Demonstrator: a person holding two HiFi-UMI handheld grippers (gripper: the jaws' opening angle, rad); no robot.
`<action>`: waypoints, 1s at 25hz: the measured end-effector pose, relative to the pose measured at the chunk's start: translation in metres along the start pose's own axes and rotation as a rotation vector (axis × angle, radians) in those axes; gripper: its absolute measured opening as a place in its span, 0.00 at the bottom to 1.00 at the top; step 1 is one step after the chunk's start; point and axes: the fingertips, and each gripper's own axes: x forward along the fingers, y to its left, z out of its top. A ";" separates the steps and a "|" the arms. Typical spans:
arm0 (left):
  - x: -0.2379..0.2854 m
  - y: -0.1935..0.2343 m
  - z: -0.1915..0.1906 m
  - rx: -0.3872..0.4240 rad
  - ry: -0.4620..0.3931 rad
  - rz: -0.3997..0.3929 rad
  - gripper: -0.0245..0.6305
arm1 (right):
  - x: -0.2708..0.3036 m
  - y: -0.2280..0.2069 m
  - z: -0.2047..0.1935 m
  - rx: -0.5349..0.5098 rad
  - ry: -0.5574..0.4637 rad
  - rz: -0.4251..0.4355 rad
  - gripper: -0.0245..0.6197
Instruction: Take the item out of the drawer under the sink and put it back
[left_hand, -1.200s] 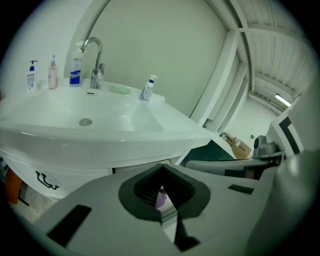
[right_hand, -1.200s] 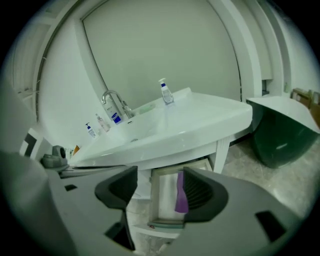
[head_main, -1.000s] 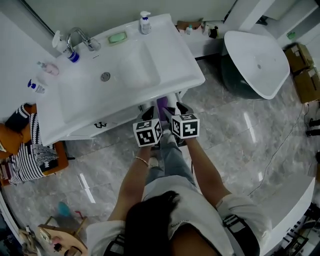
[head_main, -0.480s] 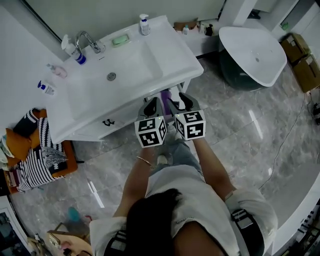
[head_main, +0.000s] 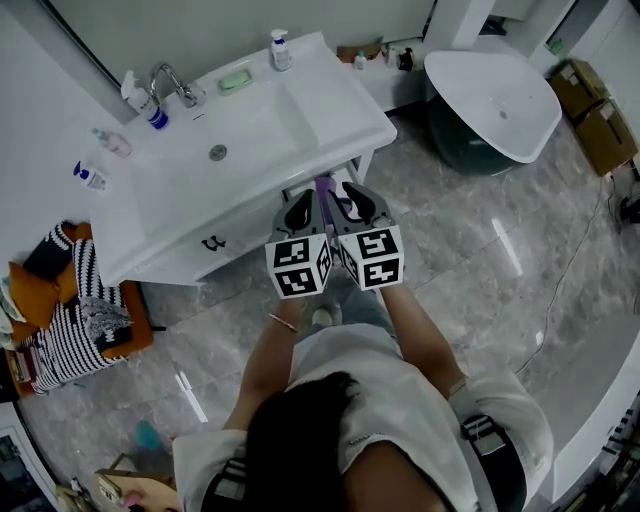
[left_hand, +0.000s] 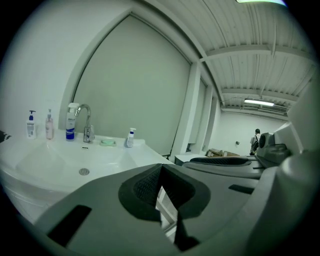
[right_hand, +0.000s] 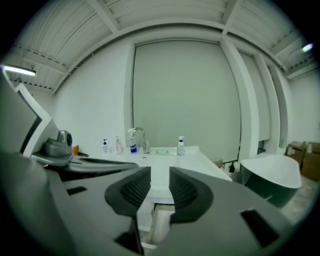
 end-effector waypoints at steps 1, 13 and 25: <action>-0.002 0.000 0.001 0.002 -0.005 0.000 0.04 | -0.001 0.002 0.001 -0.013 -0.005 -0.001 0.22; -0.009 -0.001 0.008 0.007 -0.055 -0.067 0.04 | -0.006 0.014 0.007 -0.001 -0.031 0.007 0.08; -0.015 0.002 0.005 0.025 -0.051 -0.065 0.04 | -0.008 0.018 0.008 -0.002 -0.036 -0.012 0.06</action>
